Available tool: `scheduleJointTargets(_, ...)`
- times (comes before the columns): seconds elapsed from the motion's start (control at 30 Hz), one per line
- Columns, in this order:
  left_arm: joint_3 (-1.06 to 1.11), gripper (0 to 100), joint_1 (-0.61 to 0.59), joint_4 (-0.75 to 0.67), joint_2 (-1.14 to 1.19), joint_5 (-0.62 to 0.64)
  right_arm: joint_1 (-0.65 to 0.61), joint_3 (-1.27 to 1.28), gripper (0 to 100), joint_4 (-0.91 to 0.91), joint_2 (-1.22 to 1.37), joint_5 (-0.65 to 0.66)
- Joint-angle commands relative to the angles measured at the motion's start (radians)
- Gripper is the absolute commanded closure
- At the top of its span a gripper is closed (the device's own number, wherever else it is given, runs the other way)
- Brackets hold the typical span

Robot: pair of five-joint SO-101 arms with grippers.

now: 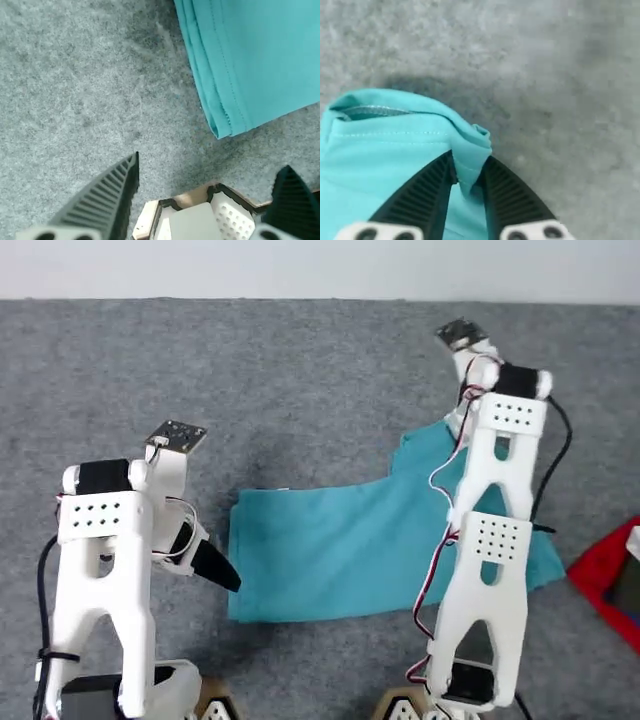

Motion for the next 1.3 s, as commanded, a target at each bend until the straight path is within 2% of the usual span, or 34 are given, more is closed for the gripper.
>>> scheduleJointTargets(0.0, -0.004, 60, 0.002, 0.026, 0.005, 0.009, 0.018, 0.055, 99.0, 0.045, -0.153, 0.000)
scheduleJointTargets(0.13, -0.004, 60, 0.002, 0.026, 0.006, 0.009, 0.010, 0.305, 99.0, 0.045, -0.317, 0.063)
scheduleJointTargets(0.33, -0.004, 60, 0.002, 0.026, 0.008, 0.009, -0.031, 0.841, 99.0, 0.041, -0.607, 0.172)
scheduleJointTargets(0.63, 0.012, 60, 0.002, 0.008, 0.008, 0.008, -0.013, 1.329, 99.0, 0.025, -0.886, 0.147)
scheduleJointTargets(0.83, 0.087, 60, 0.002, -0.038, -0.002, 0.008, -0.008, 1.648, 98.5, -0.068, -0.921, 0.150)
scheduleJointTargets(0.97, 0.087, 60, 0.002, -0.038, -0.002, 0.008, -0.008, 1.748, 90.5, -0.157, -0.929, 0.149)
scheduleJointTargets(1.1, 0.087, 60, 0.002, -0.037, -0.002, -0.009, -0.012, 1.740, 81.1, -0.136, -0.935, 0.149)
scheduleJointTargets(1.27, 0.093, 60, 0.002, -0.037, -0.002, -0.044, -0.018, 1.735, 81.9, -0.064, -1.029, 0.150)
